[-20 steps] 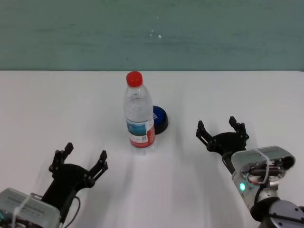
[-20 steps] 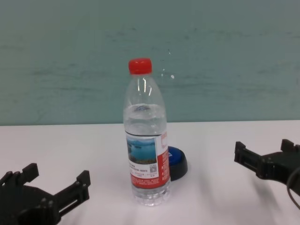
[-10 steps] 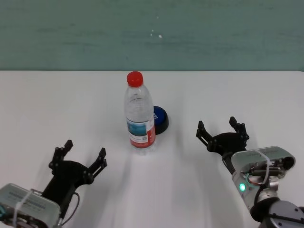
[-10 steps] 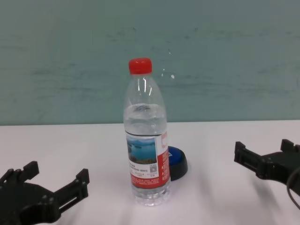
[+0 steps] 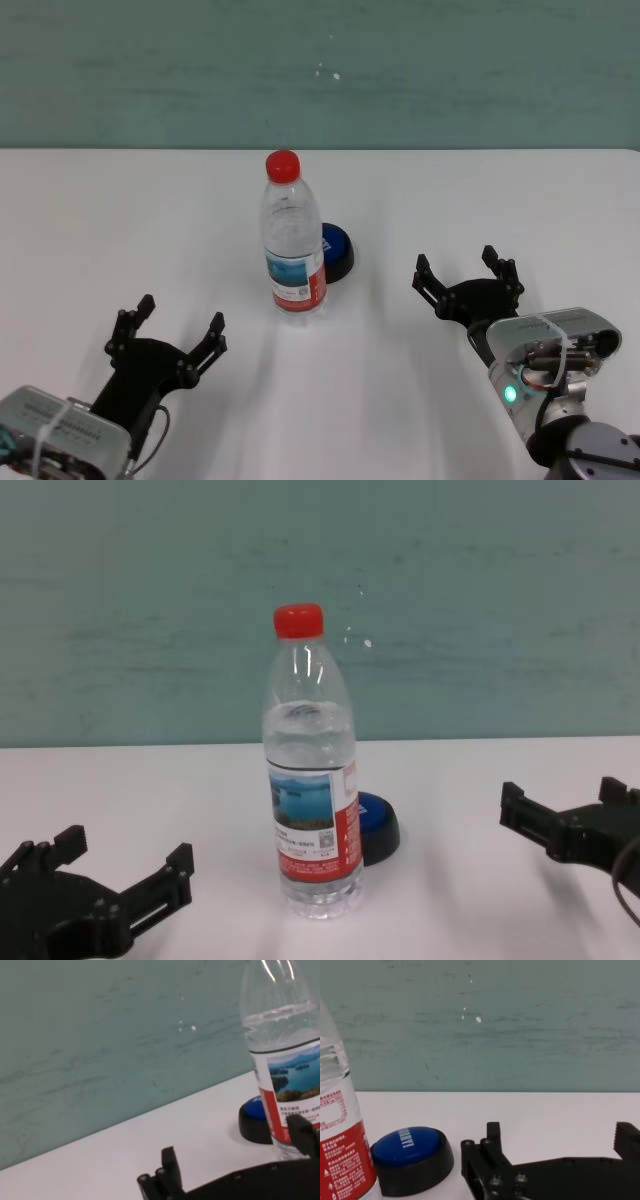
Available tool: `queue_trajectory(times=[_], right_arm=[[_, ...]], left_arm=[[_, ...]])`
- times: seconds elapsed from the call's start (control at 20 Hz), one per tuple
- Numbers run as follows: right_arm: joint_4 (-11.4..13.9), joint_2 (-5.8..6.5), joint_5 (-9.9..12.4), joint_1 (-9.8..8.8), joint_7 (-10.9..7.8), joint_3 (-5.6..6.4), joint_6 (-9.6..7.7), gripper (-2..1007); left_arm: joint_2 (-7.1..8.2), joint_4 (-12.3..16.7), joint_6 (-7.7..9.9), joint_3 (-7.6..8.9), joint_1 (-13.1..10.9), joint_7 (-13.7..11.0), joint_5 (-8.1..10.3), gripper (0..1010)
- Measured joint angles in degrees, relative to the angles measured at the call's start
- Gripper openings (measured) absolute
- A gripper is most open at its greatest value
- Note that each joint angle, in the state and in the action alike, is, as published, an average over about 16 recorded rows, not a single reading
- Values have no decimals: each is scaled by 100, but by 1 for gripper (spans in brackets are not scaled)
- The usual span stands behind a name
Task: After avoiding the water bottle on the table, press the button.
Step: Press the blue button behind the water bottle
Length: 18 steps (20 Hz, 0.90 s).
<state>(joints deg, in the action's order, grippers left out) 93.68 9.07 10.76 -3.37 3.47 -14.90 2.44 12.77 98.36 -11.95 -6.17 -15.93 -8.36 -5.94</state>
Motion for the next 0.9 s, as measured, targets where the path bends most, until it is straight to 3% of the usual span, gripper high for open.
queue_trajectory(times=[0.7, 0.9], right_arm=[[3, 2, -2, -1, -5, 0, 1, 1004], [58, 24, 32, -32, -101, 16, 15, 1004]], left_arm=[[-5, 6, 3, 4, -6, 0, 12, 1000], [-5, 6, 3, 4, -7, 1, 14, 1000]])
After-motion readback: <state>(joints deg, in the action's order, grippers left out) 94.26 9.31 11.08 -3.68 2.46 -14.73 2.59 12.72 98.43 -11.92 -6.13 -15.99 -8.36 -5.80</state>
